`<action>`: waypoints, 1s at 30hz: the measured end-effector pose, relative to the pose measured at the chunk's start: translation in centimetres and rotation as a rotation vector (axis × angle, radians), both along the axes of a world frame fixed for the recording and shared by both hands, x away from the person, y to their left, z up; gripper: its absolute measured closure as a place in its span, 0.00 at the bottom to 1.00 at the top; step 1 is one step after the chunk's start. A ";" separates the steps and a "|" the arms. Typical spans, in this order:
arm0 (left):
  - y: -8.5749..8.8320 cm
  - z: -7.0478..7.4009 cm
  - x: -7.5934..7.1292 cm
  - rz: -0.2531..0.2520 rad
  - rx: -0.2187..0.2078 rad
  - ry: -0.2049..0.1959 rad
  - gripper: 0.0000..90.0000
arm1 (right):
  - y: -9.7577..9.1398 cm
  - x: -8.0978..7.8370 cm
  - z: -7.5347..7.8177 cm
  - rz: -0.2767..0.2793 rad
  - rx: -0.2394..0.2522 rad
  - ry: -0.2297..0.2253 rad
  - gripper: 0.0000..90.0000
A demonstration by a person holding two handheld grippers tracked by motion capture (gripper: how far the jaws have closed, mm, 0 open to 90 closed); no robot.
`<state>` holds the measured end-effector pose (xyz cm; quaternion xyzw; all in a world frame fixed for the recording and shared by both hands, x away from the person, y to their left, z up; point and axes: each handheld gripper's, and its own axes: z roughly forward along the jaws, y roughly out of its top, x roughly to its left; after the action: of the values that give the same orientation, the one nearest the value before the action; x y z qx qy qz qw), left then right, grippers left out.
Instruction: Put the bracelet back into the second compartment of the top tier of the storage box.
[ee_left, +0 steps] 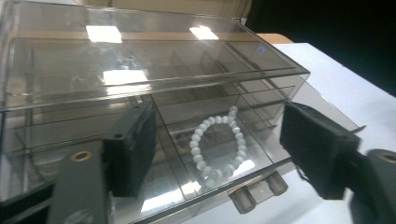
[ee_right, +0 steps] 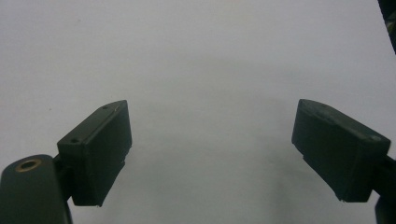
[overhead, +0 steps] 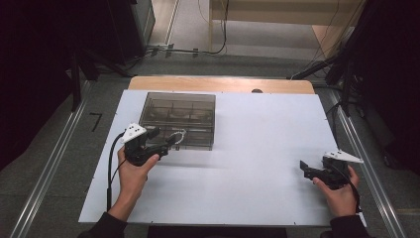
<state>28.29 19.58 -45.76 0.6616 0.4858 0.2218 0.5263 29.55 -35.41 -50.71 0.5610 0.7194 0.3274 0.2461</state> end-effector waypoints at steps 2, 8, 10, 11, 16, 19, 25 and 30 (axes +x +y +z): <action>0.0 0.0 0.0 0.005 0.004 -0.001 0.25 | 0.0 0.0 0.0 0.001 0.000 0.000 0.12; -0.1 0.0 -0.1 0.020 0.030 0.002 0.19 | 0.0 0.0 0.0 0.000 0.000 0.000 0.12; -0.2 0.0 -0.2 0.021 0.032 0.004 0.17 | 0.0 0.0 0.0 0.000 0.000 0.000 0.12; -0.2 0.0 -0.2 0.023 0.032 0.002 0.16 | 0.0 0.0 0.0 0.001 0.000 0.000 0.12; -0.1 0.1 -0.5 0.032 0.014 -0.010 0.15 | 0.0 0.0 0.0 0.001 0.000 0.001 0.12; 0.0 0.1 -0.6 0.034 0.013 -0.013 0.15 | 0.0 0.0 0.0 0.001 0.001 0.000 0.12; -0.1 0.1 -0.6 0.037 0.011 -0.015 0.15 | 0.0 0.1 -0.1 0.004 -0.003 0.001 0.12; -0.2 0.1 -0.7 0.039 0.010 -0.016 0.15 | 0.0 0.0 0.0 0.002 0.000 0.000 0.12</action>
<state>27.61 19.37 -45.64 0.6529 0.4931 0.2397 0.5226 29.58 -35.41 -50.75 0.5603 0.7200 0.3275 0.2459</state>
